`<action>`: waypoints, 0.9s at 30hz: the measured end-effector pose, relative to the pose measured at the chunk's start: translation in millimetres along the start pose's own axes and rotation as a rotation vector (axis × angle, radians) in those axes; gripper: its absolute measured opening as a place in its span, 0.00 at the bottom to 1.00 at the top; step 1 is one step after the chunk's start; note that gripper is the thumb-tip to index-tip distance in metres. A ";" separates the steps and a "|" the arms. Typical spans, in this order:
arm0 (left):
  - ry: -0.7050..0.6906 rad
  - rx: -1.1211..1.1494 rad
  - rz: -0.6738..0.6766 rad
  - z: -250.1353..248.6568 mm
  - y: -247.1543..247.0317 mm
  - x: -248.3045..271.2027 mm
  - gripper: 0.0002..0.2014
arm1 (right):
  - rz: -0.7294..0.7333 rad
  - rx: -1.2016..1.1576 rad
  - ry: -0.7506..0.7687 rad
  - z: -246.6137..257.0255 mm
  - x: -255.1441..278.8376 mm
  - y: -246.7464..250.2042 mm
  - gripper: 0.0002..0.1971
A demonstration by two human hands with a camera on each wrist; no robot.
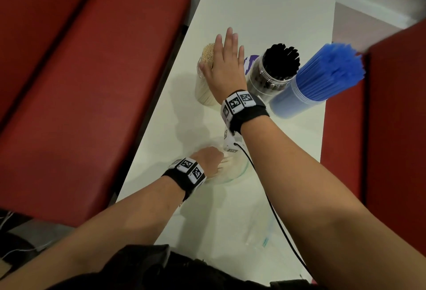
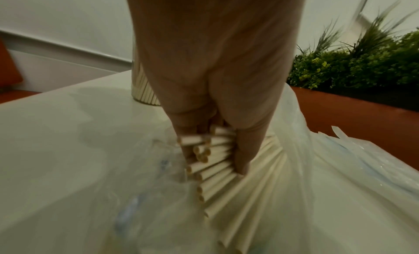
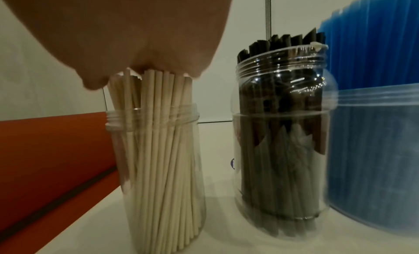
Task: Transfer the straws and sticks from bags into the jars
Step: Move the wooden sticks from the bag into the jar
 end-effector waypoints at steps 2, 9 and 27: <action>0.024 0.006 0.013 2.1 3.8 0.3 0.14 | 0.069 -0.026 -0.013 -0.3 4.9 -2.5 0.37; 0.160 0.123 0.003 13.4 21.2 11.6 0.16 | -0.268 -0.685 0.200 3.4 64.6 12.6 0.18; 0.131 -0.029 -0.033 -5.5 48.8 75.1 0.14 | 0.480 -0.386 -0.073 -17.4 183.4 -91.6 0.20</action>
Point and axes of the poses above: each hand's wrist, its own x-axis away from the middle knuckle, its own y-axis out of the back of the hand, z = x × y, the point moved 4 cm from there along -x, towards the middle knuckle, and after that the axes turned 6 degrees about z, right-handed, at the moved point
